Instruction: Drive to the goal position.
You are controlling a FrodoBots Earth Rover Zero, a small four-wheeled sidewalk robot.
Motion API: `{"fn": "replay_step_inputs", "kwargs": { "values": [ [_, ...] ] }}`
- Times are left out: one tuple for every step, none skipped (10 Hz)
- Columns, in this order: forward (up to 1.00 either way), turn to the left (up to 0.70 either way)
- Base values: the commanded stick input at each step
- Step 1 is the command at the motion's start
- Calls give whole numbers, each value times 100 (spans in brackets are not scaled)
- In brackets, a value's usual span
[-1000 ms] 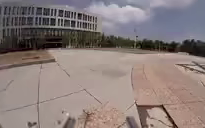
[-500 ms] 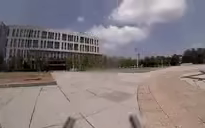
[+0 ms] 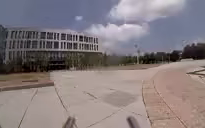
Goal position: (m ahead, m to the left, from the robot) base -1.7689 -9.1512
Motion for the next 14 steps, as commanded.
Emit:
{"fn": "replay_step_inputs", "kwargs": {
  "values": [
    [70,0],
    [70,0],
    [70,0],
    [70,0],
    [70,0],
    [70,0],
    [70,0],
    [70,0],
    [70,0],
    [70,0],
    [70,0],
    [70,0],
    [70,0],
    [70,0]
  ]
}}
